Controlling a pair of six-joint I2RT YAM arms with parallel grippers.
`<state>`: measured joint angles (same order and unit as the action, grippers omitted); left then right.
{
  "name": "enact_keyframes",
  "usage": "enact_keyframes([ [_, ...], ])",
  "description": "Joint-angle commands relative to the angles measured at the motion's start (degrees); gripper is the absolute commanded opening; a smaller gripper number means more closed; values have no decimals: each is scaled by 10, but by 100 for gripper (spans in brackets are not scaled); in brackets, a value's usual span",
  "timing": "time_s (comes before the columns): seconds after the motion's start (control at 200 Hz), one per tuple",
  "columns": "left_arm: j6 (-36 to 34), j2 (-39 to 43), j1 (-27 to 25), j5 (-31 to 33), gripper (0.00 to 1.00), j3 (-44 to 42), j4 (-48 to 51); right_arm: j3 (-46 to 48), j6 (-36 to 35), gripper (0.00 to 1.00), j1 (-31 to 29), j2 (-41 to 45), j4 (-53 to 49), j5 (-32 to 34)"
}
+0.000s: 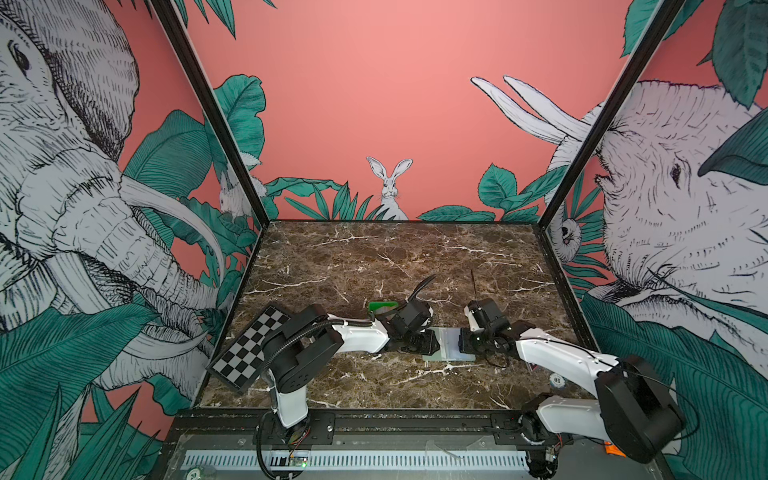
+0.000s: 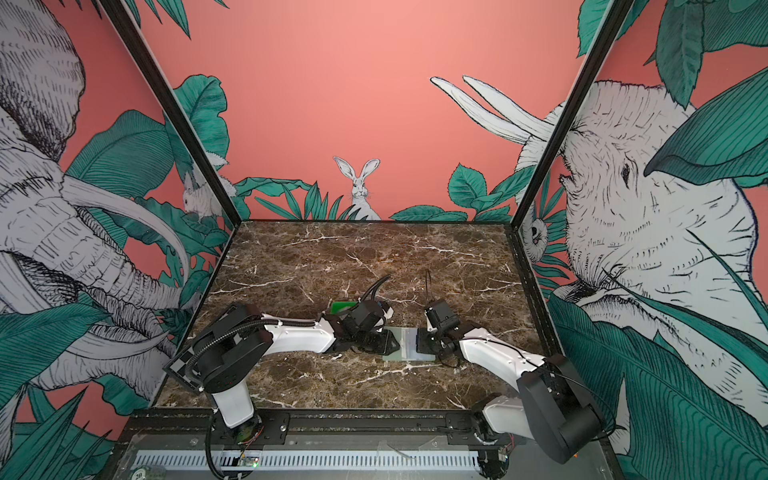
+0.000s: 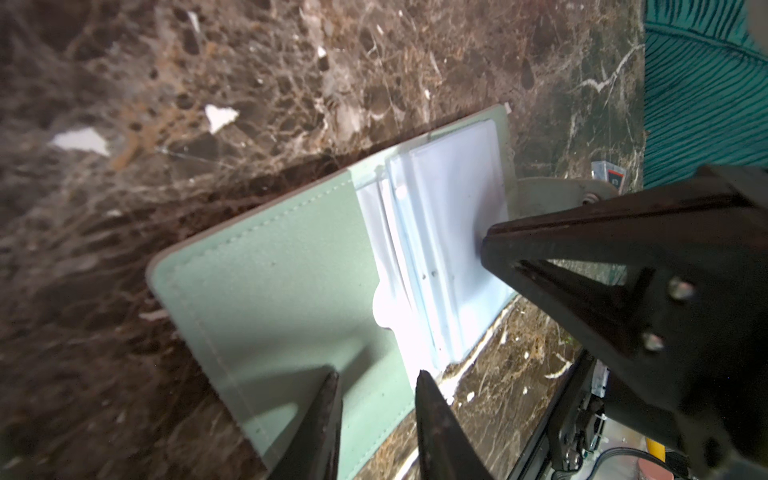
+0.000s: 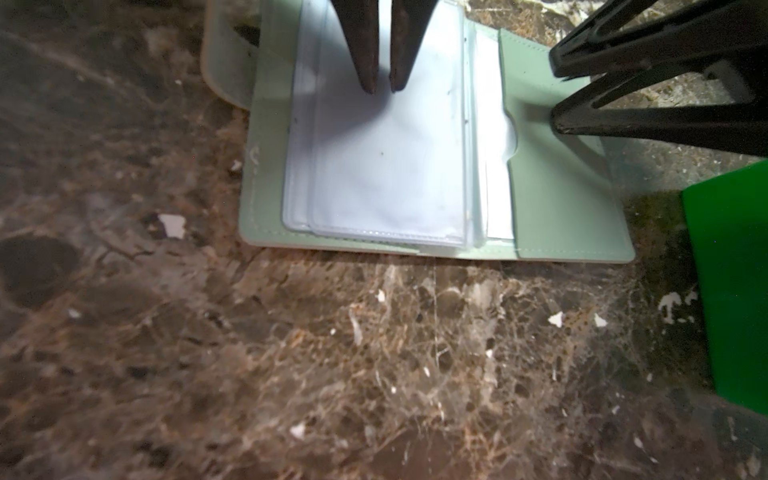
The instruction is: Put the credit cards into the card holder
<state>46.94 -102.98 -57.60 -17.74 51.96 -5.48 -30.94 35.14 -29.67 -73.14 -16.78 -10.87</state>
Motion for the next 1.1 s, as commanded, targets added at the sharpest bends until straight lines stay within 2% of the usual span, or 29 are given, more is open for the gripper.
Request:
enact_keyframes([
  [0.0, 10, 22, -2, 1, 32, -13, -5, -19, -7, 10, 1, -1, -12, 11],
  [0.275, 0, 99, 23, -6, 34, -23, -1, -61, -7, 11, -15, 39, -25, -2],
  [0.41, -31, 136, 45, 2, 35, -11, 73, -90, -1, 13, -41, 48, -40, 16],
  [0.52, -66, 172, 63, 29, 36, -5, 153, -117, 11, 18, -66, 43, -38, 27],
  [0.79, -90, 258, 150, 37, 34, -58, 215, -200, 51, 42, -122, -47, -4, 28],
  [0.96, -104, 281, 207, 31, 30, -79, 239, -267, 67, 61, -153, -136, 10, 28],
  [1.095, -116, 289, 235, 28, 27, -88, 248, -314, 86, 71, -168, -206, 16, 30],
])
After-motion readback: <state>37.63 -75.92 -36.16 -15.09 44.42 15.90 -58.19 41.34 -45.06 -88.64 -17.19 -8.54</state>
